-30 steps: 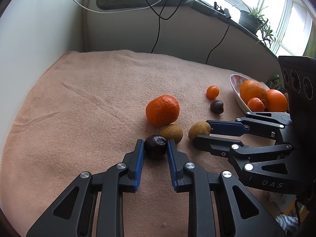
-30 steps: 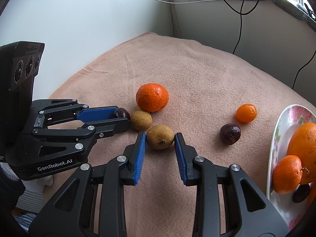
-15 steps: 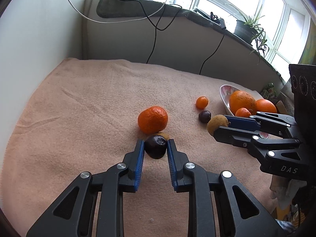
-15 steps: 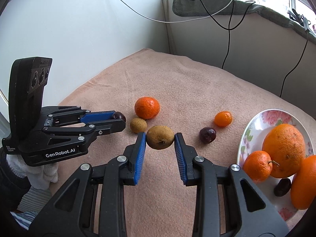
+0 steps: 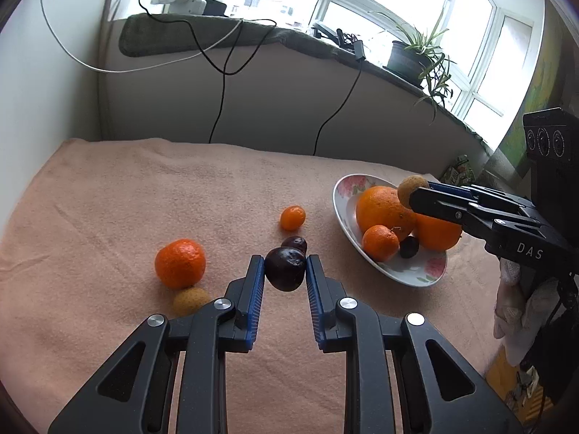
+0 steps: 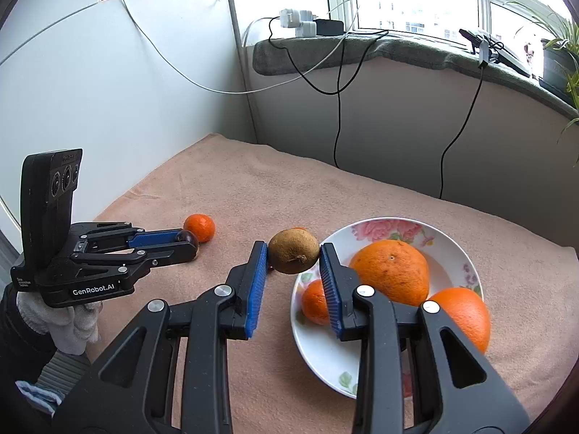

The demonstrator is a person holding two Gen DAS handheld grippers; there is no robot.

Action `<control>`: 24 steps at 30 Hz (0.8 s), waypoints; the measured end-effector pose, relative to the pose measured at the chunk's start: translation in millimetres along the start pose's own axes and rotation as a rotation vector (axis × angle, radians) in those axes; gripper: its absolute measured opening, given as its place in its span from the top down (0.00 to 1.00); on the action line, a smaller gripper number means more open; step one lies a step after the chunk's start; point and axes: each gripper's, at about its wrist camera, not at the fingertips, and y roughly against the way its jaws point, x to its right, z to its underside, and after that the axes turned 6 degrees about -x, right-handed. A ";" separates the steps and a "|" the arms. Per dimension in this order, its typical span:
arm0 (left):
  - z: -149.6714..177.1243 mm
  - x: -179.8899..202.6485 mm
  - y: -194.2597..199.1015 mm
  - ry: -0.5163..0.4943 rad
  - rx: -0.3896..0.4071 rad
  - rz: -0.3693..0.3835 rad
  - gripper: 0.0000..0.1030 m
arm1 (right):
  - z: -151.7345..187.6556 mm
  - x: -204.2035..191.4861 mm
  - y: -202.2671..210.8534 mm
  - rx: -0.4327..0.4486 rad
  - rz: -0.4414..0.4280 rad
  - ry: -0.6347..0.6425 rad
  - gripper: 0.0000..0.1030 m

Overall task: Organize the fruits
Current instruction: 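Carry the plum and the kiwi over the plate with both tools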

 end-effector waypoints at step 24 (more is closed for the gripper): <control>-7.6 116.3 -41.3 -0.169 -0.049 0.144 0.79 | -0.7 96.6 1.3 -0.027 0.077 -0.148 0.70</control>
